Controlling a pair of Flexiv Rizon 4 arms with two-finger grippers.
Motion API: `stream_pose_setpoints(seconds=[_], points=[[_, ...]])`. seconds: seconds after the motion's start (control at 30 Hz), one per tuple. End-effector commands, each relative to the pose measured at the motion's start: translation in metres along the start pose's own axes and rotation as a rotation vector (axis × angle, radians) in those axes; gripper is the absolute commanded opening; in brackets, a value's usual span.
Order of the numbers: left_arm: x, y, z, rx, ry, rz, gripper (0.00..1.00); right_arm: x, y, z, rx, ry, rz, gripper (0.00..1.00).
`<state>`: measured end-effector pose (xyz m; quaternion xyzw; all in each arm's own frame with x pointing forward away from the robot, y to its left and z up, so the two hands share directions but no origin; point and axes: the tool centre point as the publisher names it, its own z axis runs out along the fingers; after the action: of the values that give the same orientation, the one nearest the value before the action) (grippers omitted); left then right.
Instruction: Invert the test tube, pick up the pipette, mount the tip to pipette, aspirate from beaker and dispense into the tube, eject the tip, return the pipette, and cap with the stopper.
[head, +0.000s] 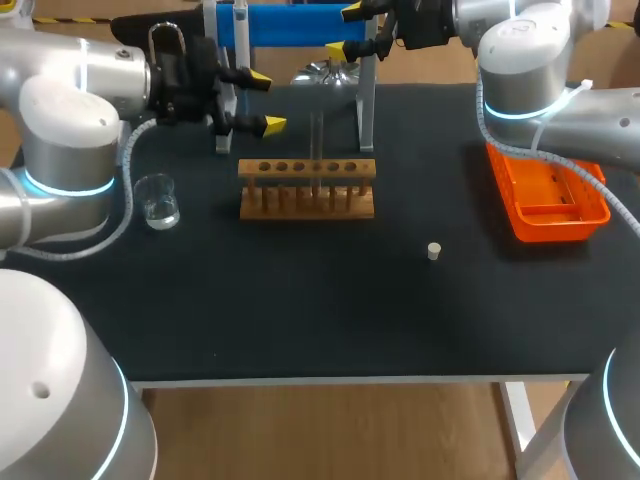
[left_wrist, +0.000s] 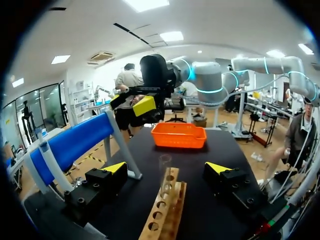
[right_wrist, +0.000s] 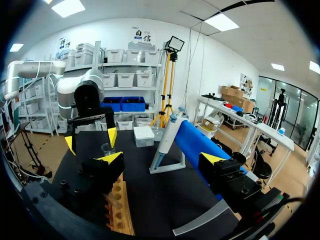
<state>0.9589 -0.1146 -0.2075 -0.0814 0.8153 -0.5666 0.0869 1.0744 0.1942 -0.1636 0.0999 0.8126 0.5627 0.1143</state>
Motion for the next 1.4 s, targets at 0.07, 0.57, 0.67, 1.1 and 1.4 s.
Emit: stream_pose_setpoints(seconds=[0.07,0.57,0.67,1.1,1.4], points=[[-0.003,0.008,0.014,0.004,0.078,-0.001,1.00,0.000,0.000,-0.001,0.003,0.002,0.000,1.00],[0.002,0.016,0.052,-0.039,0.086,0.022,1.00,0.000,0.000,-0.001,0.003,0.002,0.000,1.00],[0.001,0.019,0.059,-0.049,0.078,0.024,1.00,0.000,0.000,-0.001,0.003,0.002,0.000,1.00],[-0.002,0.028,0.091,-0.088,0.076,0.012,1.00,0.000,0.000,-0.001,0.003,0.002,0.000,1.00],[-0.001,0.032,0.101,-0.119,0.051,0.022,1.00,0.000,0.000,-0.001,0.003,0.002,0.000,1.00]])
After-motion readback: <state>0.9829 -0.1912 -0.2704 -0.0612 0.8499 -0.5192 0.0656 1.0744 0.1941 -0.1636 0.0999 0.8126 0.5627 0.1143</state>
